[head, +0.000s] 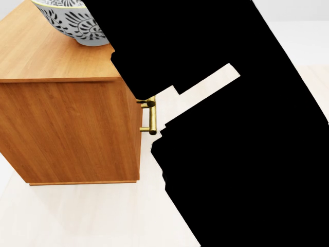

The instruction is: Put the bowl on top of the cabinet.

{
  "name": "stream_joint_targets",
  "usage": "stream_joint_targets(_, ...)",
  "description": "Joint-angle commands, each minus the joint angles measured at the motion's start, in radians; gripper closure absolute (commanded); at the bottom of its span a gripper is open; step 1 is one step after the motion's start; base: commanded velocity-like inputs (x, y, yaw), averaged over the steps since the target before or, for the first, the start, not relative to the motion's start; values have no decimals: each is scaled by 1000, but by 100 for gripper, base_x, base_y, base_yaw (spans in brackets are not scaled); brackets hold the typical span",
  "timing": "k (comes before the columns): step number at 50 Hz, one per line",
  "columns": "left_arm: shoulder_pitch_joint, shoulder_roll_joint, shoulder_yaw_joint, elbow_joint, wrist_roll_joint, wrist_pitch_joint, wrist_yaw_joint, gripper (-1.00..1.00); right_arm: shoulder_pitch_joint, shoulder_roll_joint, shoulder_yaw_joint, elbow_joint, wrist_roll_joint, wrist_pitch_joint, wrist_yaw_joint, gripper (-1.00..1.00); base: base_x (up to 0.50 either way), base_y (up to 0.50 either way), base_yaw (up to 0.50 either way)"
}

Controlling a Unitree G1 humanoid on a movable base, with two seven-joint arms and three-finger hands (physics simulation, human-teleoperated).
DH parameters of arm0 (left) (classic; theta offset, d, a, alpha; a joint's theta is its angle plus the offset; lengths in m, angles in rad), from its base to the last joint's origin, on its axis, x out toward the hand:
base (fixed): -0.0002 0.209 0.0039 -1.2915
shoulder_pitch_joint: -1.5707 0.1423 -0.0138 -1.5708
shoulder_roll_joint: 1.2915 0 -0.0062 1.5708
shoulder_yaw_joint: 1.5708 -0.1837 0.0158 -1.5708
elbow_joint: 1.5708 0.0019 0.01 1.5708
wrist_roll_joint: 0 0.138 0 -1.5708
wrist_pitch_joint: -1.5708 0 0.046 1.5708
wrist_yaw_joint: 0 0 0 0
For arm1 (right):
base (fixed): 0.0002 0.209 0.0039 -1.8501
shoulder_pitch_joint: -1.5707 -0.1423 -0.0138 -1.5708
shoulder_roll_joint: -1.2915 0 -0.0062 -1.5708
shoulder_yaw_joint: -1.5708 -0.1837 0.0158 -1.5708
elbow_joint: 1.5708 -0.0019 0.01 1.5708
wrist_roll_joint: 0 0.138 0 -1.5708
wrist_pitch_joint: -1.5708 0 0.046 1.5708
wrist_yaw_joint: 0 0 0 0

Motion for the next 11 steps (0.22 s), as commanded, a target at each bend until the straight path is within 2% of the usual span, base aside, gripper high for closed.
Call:
stream_joint_targets(1,-1,0,1,0,1,0,0,-100,0,-34,-23,-77,102,0,-113,-100,0,0,0)
stream_joint_targets(5,-1,1,3,-3,-1,0,2,-100,0,-45,-36,-116,157,0,-188,-100,0,0,0)
stream_joint_targets(11,-2,1,0,-7,0,0,5,-100,0,-68,-33,-144,214,0,-229,-100,0,0,0)
